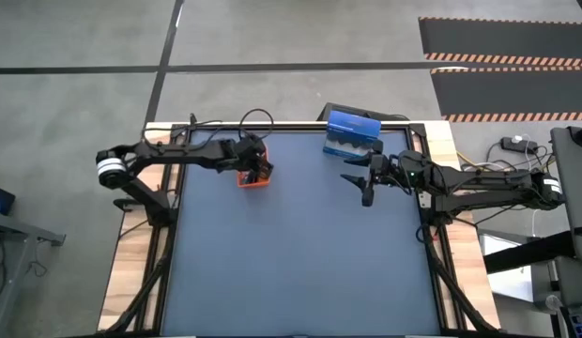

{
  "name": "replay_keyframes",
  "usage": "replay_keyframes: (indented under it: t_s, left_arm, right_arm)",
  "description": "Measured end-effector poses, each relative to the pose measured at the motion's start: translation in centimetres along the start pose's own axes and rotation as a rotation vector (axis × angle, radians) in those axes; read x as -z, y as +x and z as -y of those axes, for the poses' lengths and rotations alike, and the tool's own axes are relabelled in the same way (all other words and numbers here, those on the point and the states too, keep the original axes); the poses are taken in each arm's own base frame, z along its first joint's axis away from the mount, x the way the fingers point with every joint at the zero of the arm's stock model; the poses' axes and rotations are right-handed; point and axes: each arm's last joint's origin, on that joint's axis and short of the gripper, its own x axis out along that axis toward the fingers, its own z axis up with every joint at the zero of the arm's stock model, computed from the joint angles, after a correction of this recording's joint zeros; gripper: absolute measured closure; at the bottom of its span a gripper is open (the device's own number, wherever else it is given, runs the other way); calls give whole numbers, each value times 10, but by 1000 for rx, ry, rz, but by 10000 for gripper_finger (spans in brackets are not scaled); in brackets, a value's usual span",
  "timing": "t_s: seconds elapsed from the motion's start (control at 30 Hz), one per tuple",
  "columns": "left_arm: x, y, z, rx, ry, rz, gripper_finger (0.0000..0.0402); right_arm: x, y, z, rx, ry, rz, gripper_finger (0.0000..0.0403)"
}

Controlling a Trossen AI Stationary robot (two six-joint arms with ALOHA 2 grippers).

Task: Pick and place USB-C Cables
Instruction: Put the white charger cable into the orange bin

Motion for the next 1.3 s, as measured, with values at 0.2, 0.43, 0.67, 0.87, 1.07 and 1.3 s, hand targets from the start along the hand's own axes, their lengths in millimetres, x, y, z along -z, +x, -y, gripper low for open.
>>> replay_keyframes:
  t_s: [0.2, 0.43, 0.67, 0.87, 1.07, 1.3]
  left_arm:
    - [-13, -21, 2, 47, -14, 70, 400]
    - [-13, -35, 7, 110, -11, 120, 400]
    - [-3, -17, 14, 97, 18, 74, 400]
    - [-1, -8, 14, 49, 25, 69, 400]
    - [2, -2, 13, -16, 33, 73, 400]
    - [2, -3, 9, -101, 36, 105, 400]
  right_arm:
    - [0, 0, 0, 1, 0, 0, 200]
    - [0, 0, 0, 1, 0, 0, 200]
    - [0, 0, 0, 0, 3, -4, 200]
    - [1, 0, 0, 0, 2, -8, 200]
    - [1, 0, 0, 0, 2, -9, 200]
    - [1, 0, 0, 0, 1, -12, 200]
